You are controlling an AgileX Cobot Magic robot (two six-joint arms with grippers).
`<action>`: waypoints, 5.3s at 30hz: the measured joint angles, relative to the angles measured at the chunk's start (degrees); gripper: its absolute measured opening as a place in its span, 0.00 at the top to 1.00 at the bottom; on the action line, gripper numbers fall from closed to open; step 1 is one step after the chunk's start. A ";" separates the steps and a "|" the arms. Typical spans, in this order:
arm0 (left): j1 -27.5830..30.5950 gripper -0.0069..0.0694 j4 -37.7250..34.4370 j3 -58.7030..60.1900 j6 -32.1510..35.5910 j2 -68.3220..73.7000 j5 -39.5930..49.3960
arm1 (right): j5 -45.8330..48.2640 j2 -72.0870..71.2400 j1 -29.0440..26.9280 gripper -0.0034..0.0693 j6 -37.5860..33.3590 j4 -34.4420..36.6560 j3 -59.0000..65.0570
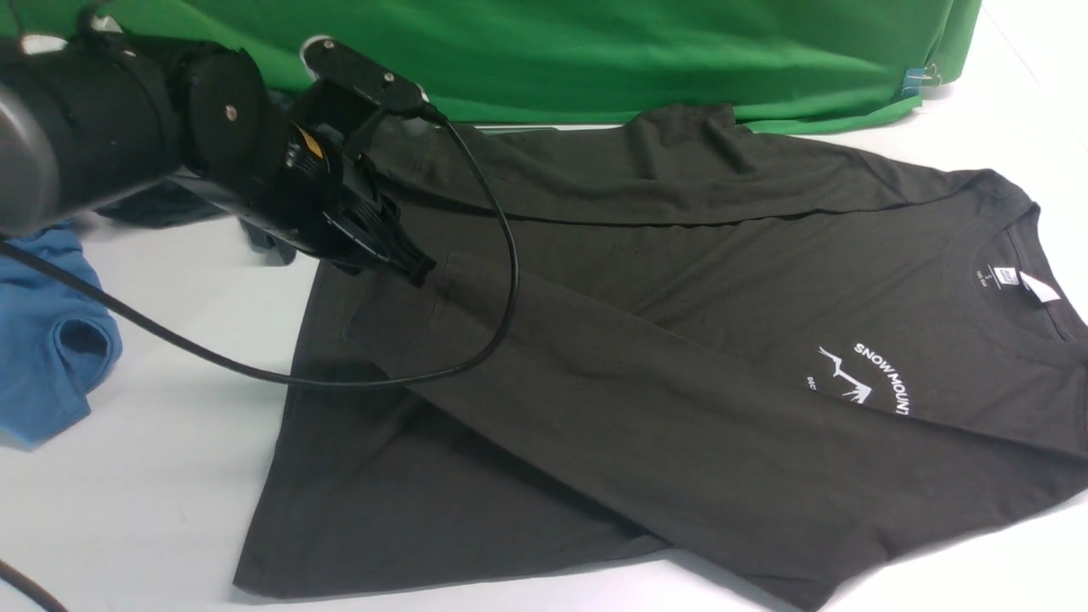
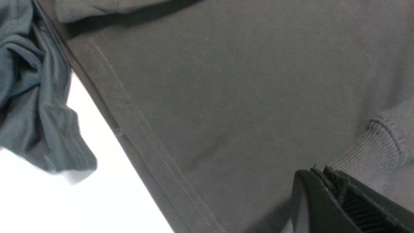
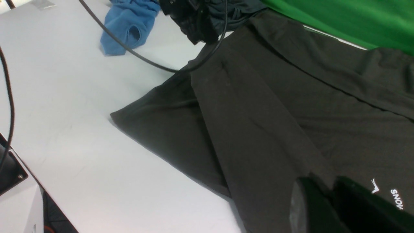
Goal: Fold a long-sleeved shirt on a white desktop.
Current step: 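Fold the left side of the black T-shirt inward over its body, then grab the top left corner of the dark shirt with the left gripper, then fold the left side of the dark shirt inward over its body with the left gripper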
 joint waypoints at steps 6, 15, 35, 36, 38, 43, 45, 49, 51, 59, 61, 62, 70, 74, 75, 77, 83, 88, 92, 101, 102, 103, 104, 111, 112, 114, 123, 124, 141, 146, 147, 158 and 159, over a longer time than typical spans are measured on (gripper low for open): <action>0.00 0.88 1.46 0.00 0.00 1.32 -4.78 | 0.00 0.00 0.00 0.82 0.00 0.00 0.00; 0.00 0.88 1.46 0.00 0.00 2.62 -9.33 | 0.00 0.00 0.00 0.81 0.05 0.48 0.00; 0.00 0.62 2.03 0.00 0.11 6.66 -12.44 | 0.00 0.01 0.00 0.80 0.97 1.17 0.26; 0.00 0.61 2.03 0.00 0.11 6.66 -12.44 | 0.00 0.01 0.00 0.80 0.97 1.17 0.30; 0.00 0.51 2.03 0.00 -0.07 6.66 -12.02 | 0.00 0.01 0.00 0.78 2.20 1.17 0.54; 0.00 0.37 2.03 -1.02 -1.36 4.52 -6.57 | -0.19 0.29 0.00 0.74 6.58 -2.22 0.48; 0.00 0.42 2.03 -3.04 -0.58 2.78 -3.87 | 0.08 1.22 0.00 0.74 6.84 -5.23 -0.38; 0.00 0.66 1.98 -9.20 7.74 0.56 0.49 | -0.13 4.15 0.00 0.72 1.12 -10.53 -3.11; 0.00 0.76 1.98 -10.50 10.03 0.50 0.88 | -0.21 5.42 0.00 0.72 0.13 -12.18 -4.34; 0.39 0.83 3.47 -14.21 24.95 9.63 0.36 | 3.99 11.74 0.00 0.72 -2.08 -19.60 -13.63; 1.03 0.76 7.16 -14.96 28.29 12.86 -1.73 | 4.08 12.01 0.00 0.71 -2.69 -19.79 -14.08; 1.61 0.72 9.81 -15.28 29.40 14.61 -3.59 | 4.14 12.06 0.00 0.71 -2.70 -19.79 -14.06; 4.20 0.41 24.33 -15.51 30.66 21.05 -20.81 | 4.55 12.12 0.00 0.71 -2.04 -19.58 -14.06; 4.26 0.36 28.34 -15.75 30.78 24.24 -26.79 | 4.71 12.39 0.00 0.71 -1.15 -19.58 -14.14; 4.26 0.36 29.40 -16.15 30.78 25.20 -26.84 | 4.63 12.63 0.00 0.71 -0.77 -19.58 -14.16; 4.31 0.38 30.29 -17.06 30.89 26.42 -26.84 | 4.29 12.83 0.00 0.71 0.06 -19.58 -14.16; 4.56 0.43 31.51 -20.03 30.63 28.97 -26.84 | 3.85 13.44 0.00 0.71 1.49 -19.56 -14.16; 5.87 0.43 31.66 -21.25 30.63 29.84 -26.91 | 3.85 14.02 0.00 0.71 1.80 -19.56 -14.16; 7.05 0.43 31.01 -21.25 30.63 30.31 -25.28 | 3.85 14.13 0.00 0.71 1.79 -19.56 -14.16; 7.57 0.43 30.30 -21.25 31.17 31.41 -27.57 | 3.40 14.30 0.00 0.70 1.79 -19.51 -14.16; 7.57 0.43 30.30 -21.29 31.22 32.04 -28.46 | 3.40 14.30 0.00 0.70 1.79 -19.51 -14.16; 7.57 0.43 30.30 -21.29 31.22 32.12 -28.46 | 3.40 14.30 0.00 0.70 1.79 -19.51 -14.16; 7.57 0.43 30.18 -21.35 31.22 32.80 -29.29 | 3.40 14.30 0.00 0.70 1.79 -19.51 -14.16; 7.57 0.50 30.18 -21.35 31.22 33.72 -30.75 | 3.40 14.30 0.00 0.70 2.14 -19.51 -14.16; 7.57 0.55 30.12 -21.40 31.22 33.78 -30.91 | 3.40 14.30 0.00 0.70 2.50 -19.51 -14.16; 7.57 0.62 30.12 -21.40 31.22 33.96 -31.61 | 3.40 14.30 0.00 0.70 2.80 -19.51 -14.16; 7.68 0.85 30.12 -21.72 31.22 34.25 -35.50 | 3.00 14.31 0.00 0.70 2.92 -16.29 -14.16; 7.68 0.86 30.12 -21.94 31.22 34.25 -34.89 | 3.00 14.31 0.00 0.70 2.92 -16.00 -14.16; 5.24 0.88 24.33 -22.48 30.64 28.15 -16.06 | 5.00 14.31 0.00 0.70 2.92 -15.15 -14.16; 4.51 0.88 22.98 -22.48 30.63 26.66 -12.67 | 6.01 14.31 0.00 0.70 2.92 -15.09 -14.09; 4.11 0.88 22.52 -22.48 30.63 26.19 -11.73 | 6.01 14.31 0.00 0.70 2.92 -15.09 -13.78; 1.82 0.88 21.52 -22.48 30.62 23.61 -3.53 | 6.49 14.36 0.00 0.70 2.92 -14.97 -11.81; 1.82 0.88 21.51 -22.48 30.57 23.54 -2.44 | 6.44 14.36 0.00 0.70 2.92 -14.97 -11.59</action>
